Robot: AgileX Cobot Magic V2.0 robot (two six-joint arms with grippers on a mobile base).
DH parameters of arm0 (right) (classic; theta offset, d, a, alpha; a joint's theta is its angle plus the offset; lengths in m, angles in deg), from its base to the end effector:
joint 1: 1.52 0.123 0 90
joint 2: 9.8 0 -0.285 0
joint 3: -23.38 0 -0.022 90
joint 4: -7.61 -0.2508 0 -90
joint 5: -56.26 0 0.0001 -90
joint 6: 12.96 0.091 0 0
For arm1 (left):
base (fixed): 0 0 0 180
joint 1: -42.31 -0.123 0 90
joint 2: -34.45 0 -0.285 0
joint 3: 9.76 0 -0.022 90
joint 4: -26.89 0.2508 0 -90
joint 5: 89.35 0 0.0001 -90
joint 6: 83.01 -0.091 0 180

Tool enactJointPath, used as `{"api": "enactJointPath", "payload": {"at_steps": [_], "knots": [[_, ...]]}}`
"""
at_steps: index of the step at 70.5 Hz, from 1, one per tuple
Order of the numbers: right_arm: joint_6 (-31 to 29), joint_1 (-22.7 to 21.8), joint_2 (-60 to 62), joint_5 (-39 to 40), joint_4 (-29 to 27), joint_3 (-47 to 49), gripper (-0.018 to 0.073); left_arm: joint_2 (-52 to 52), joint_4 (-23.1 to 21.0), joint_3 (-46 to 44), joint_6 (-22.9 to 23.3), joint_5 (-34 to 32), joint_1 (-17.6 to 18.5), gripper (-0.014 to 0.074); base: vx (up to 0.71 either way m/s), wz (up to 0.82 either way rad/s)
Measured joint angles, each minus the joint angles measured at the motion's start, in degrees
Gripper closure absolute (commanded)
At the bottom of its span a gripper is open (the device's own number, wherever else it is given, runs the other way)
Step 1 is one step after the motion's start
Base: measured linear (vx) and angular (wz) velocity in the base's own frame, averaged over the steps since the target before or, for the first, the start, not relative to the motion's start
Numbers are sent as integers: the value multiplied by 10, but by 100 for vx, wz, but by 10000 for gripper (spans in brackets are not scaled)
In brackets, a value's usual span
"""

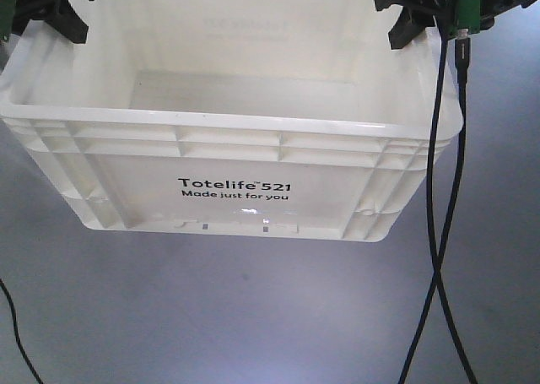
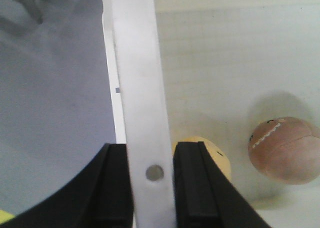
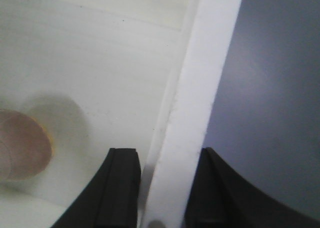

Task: Place moving items into box and shelve
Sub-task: 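Hold the crate raised with both grippers as the base turns toward the shelving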

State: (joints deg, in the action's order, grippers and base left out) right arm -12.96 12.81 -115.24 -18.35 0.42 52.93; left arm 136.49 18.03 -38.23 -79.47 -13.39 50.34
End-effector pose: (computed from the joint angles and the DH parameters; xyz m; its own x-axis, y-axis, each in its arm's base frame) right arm 0.3444 0.0993 0.4016 -0.8520 -0.1834 -0.4904 -0.2751 0.9537 0.1214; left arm 0.3343 -0.0609 0.4163 -0.8690 0.0233 -0.4942 0.1277 0.9756 -0.1786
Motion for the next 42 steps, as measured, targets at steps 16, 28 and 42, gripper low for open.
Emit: {"api": "enactJointPath", "payload": {"at_steps": [16, 28, 42], "knots": [[0, 0, 0, 0, 0, 0, 571, 0, 0, 0, 0, 0, 0, 613, 30, -68], [0, 0, 0, 0, 0, 0, 571, 0, 0, 0, 0, 0, 0, 613, 30, -65], [0, 0, 0, 0, 0, 0, 571, 0, 0, 0, 0, 0, 0, 613, 30, -62]]}}
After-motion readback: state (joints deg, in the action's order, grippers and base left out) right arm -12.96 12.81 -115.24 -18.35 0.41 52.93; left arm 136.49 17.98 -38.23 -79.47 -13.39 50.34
